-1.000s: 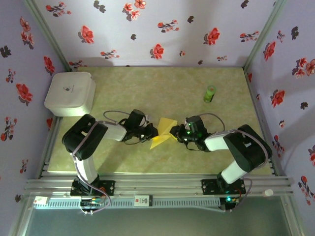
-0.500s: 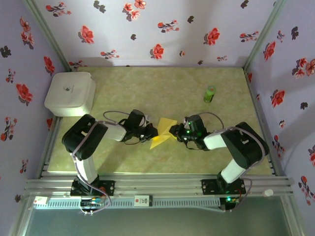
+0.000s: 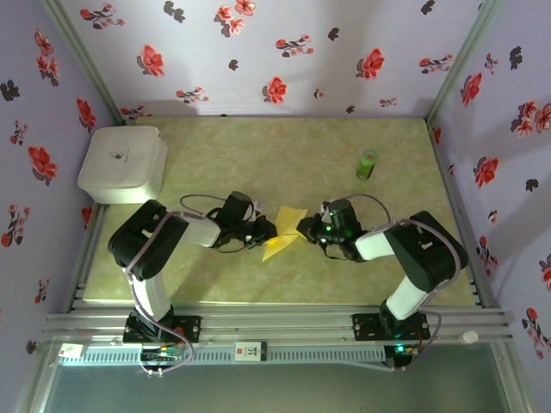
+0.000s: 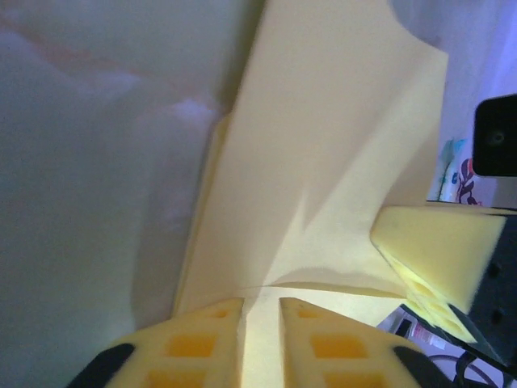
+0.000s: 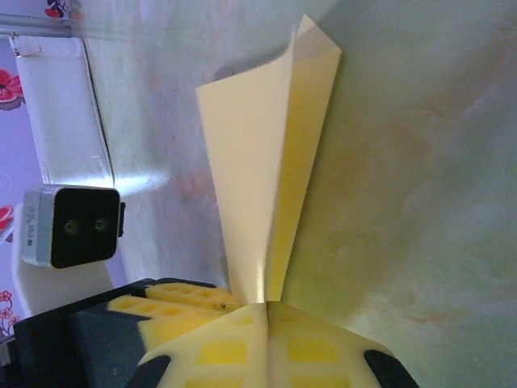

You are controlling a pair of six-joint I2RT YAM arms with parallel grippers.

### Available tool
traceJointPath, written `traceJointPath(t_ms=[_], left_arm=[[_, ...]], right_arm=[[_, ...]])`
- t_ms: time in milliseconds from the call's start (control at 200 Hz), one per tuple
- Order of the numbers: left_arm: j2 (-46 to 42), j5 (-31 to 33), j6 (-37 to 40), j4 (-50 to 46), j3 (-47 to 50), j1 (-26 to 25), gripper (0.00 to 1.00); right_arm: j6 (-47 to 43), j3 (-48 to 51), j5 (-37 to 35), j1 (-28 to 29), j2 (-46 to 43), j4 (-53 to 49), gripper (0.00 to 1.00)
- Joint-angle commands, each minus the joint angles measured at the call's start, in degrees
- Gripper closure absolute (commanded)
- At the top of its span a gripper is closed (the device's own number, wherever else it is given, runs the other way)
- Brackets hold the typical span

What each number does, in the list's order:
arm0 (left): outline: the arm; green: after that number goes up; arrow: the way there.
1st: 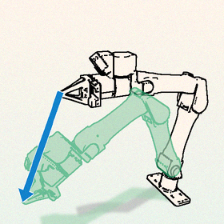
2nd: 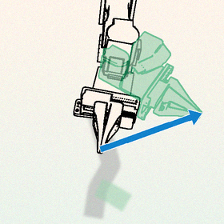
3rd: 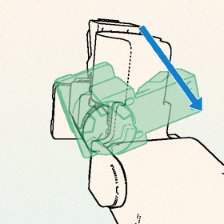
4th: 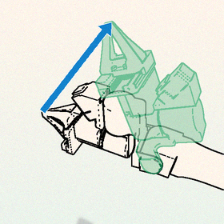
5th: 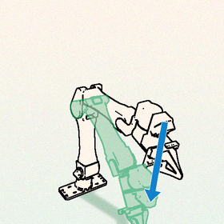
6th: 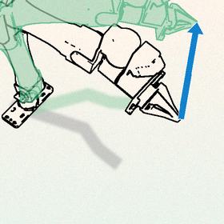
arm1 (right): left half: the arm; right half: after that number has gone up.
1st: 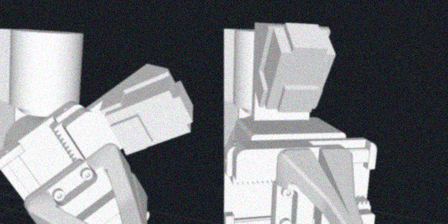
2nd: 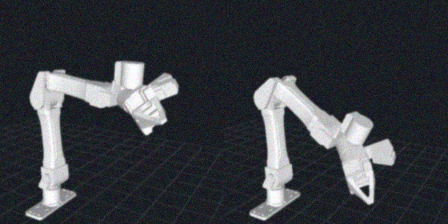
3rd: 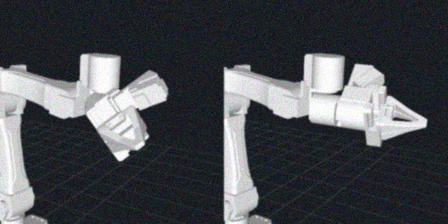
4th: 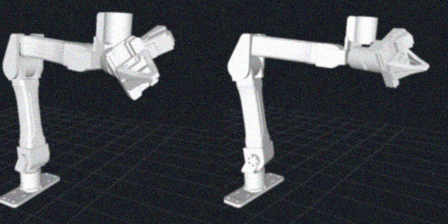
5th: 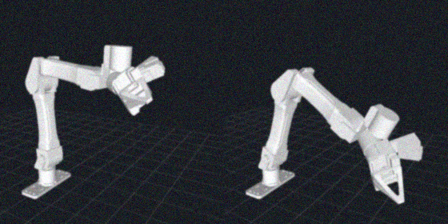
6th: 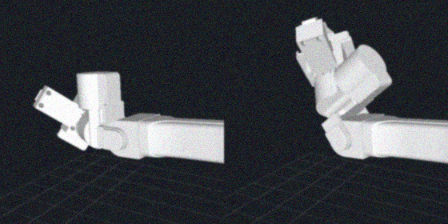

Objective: Fold a paper plane with a square sheet of paper (pick it up from the middle)
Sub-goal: Fold the wing for the fifth time at the center of the table.

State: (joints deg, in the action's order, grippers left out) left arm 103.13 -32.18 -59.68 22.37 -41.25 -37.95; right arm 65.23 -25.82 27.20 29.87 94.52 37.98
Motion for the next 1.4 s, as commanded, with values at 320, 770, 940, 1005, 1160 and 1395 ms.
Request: traceJointPath(t_ms=[320,770,940,1005,1160,1395], left_arm=[[-13.09,17.35,22.83,-22.60,-3.63,-7.80,0.63],[-11.75,36.97,33.15,-29.97,-8.22,-17.44,0.56],[-11.16,40.51,35.78,-30.88,-9.91,-19.60,0.55],[-10.41,40.62,36.63,-31.29,-10.54,-20.11,0.55],[-9.03,41.12,38.23,-31.86,-11.56,-21.59,0.54],[-6.37,44.78,38.66,-33.78,-13.22,-22.94,0.54]], right_arm=[[5.70,-2.12,-5.41,1.67,-5.07,-5.54,0.99],[7.89,-3.71,-5.98,2.65,-5.88,-5.97,0.97],[7.87,-3.75,-5.94,2.65,-6.10,-6.42,0.97],[7.85,-3.88,-6.00,2.69,-6.03,-6.42,0.97],[7.83,-4.06,-5.85,2.74,-5.95,-6.42,0.97],[7.97,-3.88,-5.76,2.74,-6.26,-6.43,0.97]])
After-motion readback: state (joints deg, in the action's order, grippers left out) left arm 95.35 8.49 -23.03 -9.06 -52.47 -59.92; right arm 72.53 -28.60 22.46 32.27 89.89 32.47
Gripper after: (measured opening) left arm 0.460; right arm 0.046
